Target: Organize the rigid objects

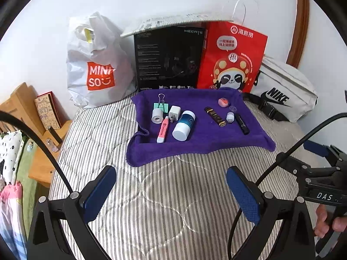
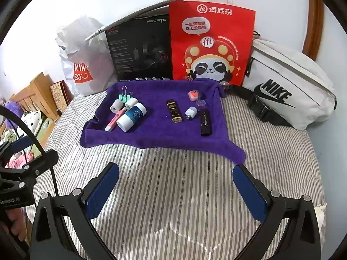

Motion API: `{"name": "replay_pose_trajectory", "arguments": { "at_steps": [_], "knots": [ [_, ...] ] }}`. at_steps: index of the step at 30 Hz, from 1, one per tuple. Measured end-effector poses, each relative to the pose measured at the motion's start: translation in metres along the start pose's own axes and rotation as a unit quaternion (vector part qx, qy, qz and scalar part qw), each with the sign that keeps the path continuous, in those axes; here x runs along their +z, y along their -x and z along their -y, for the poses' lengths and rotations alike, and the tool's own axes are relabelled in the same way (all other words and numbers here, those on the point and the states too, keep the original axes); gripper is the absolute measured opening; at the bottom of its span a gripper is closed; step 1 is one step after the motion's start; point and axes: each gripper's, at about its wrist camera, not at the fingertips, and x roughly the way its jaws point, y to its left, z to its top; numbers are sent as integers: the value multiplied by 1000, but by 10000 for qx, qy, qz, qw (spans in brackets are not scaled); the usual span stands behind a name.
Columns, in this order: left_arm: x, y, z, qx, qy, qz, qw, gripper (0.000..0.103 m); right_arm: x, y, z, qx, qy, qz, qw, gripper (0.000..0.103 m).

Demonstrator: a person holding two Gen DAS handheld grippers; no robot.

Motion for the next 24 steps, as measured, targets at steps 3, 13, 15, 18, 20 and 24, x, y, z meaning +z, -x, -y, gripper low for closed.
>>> {"name": "replay_pose_trajectory", "arguments": {
  "at_steps": [3, 13, 15, 18, 20, 24],
  "knots": [
    [-3, 4, -2, -37, 71, -4, 10000, 103, -5, 4, 2, -38, -33, 15, 10000, 103],
    [-10, 6, -3, 84, 50, -47, 9999, 103, -16, 10, 2, -203, -42, -34, 9998, 103],
    [-11, 7, -2, 96, 18, -45, 9999, 103, -16, 12, 0, -229, -20, -14, 9997, 103],
    [-12, 7, -2, 71, 22, -52, 10000, 103, -16, 16, -3, -255, 20, 13, 9997, 103],
    [-12, 7, -2, 47, 17, -68, 10000, 103, -17, 18, -5, -273, 46, 11, 9996, 103],
    [-12, 7, -3, 28, 13, -75, 10000, 103, -16, 20, -7, -300, 58, 23, 9995, 103]
  ]
}}
